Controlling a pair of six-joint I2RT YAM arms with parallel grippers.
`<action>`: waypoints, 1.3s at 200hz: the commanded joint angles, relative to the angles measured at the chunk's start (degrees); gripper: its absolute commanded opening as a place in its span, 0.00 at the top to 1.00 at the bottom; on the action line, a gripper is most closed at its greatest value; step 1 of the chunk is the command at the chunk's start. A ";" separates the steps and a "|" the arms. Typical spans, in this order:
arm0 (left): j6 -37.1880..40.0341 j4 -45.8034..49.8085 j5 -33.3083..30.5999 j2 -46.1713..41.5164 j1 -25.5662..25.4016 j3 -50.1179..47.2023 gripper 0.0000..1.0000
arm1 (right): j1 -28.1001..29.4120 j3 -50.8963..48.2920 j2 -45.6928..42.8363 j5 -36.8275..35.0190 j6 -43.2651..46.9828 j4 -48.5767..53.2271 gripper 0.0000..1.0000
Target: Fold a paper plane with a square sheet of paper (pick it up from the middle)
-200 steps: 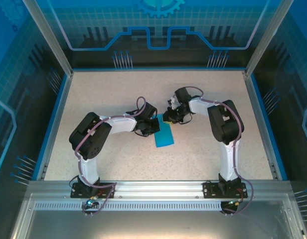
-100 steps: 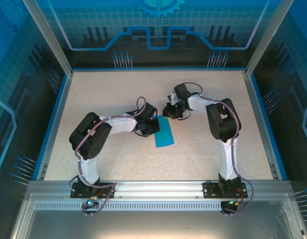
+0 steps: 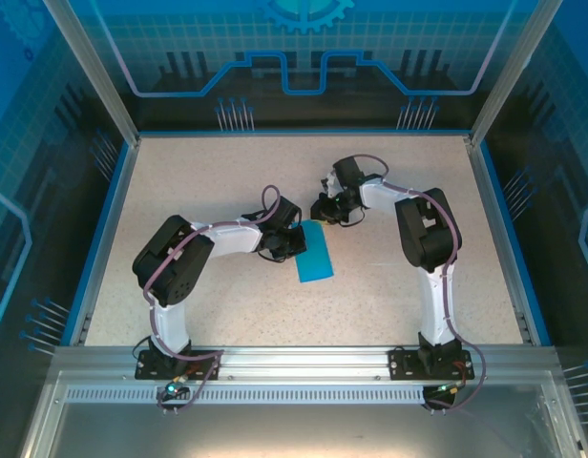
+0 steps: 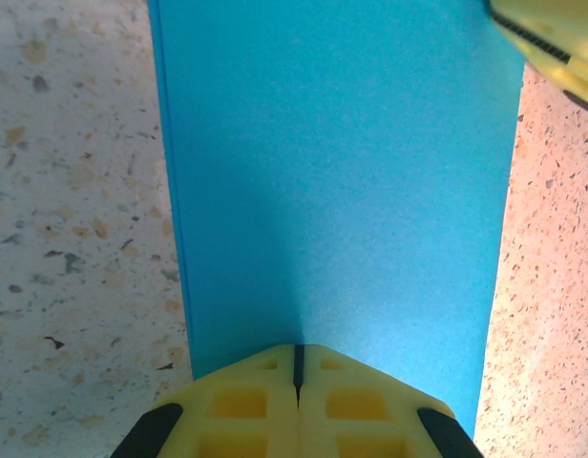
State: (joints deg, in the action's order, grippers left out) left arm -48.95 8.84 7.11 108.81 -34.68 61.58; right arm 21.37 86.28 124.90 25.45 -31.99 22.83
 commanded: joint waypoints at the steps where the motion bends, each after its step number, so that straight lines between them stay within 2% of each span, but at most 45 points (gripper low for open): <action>1: 1.47 9.44 -2.08 2.89 -0.83 -1.93 0.93 | -0.54 1.12 2.68 -2.21 -0.64 1.04 0.83; 35: 1.42 9.53 -2.19 2.89 -0.83 -1.65 0.93 | -0.54 2.72 3.10 -3.59 -0.40 4.55 0.84; 71: 1.40 9.79 -2.46 2.72 -0.88 -1.47 0.94 | -0.32 1.22 -4.86 -0.45 1.15 4.42 0.83; 123: 1.48 9.70 -2.72 2.54 -0.92 -1.33 0.94 | 0.79 -10.16 -12.17 3.45 2.43 3.03 0.83; 214: 1.47 9.79 -2.56 1.60 -0.91 -1.18 0.94 | 1.38 -15.62 -8.12 3.51 4.04 2.20 0.84; 260: 1.38 9.05 -0.79 -2.59 -0.81 0.26 0.91 | 2.13 -16.91 -7.21 3.75 4.90 2.78 0.85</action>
State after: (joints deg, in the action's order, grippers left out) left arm -48.95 10.44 6.85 108.20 -34.79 61.80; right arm 22.31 71.00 115.96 28.73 -28.40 24.49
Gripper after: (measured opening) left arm 0.080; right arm 0.152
